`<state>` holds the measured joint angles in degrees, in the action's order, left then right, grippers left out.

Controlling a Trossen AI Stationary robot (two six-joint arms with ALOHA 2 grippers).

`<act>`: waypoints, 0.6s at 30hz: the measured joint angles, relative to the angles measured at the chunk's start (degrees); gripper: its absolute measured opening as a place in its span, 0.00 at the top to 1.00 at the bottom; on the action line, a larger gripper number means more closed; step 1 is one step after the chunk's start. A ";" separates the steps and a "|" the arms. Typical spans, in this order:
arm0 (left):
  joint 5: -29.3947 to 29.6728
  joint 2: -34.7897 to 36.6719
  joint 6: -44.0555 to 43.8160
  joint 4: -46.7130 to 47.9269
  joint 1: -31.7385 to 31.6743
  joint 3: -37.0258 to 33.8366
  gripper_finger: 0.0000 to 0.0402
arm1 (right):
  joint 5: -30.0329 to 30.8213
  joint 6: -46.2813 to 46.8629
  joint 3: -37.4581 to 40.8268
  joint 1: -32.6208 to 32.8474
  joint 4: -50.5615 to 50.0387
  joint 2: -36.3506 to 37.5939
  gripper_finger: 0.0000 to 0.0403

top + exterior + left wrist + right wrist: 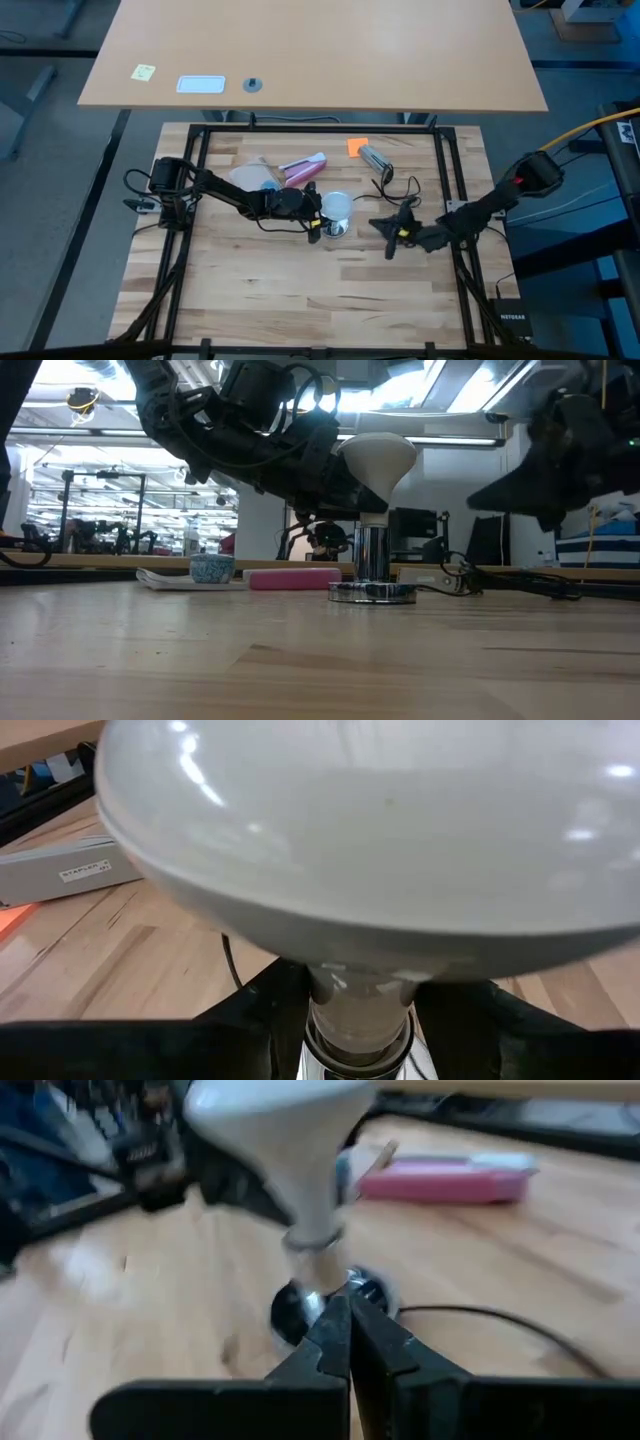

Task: Screw lightbulb
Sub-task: Insert the white lightbulb into the silver desk lamp

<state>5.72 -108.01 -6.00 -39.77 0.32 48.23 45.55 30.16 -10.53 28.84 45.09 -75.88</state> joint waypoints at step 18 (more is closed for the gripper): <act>0.00 0.00 0.00 -0.01 0.00 0.00 0.63 | -14.55 1.88 -26.28 -7.51 -2.84 -32.62 0.99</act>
<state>5.72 -108.01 -6.00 -39.78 0.32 48.23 31.01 32.04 -36.81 21.33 42.26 -108.50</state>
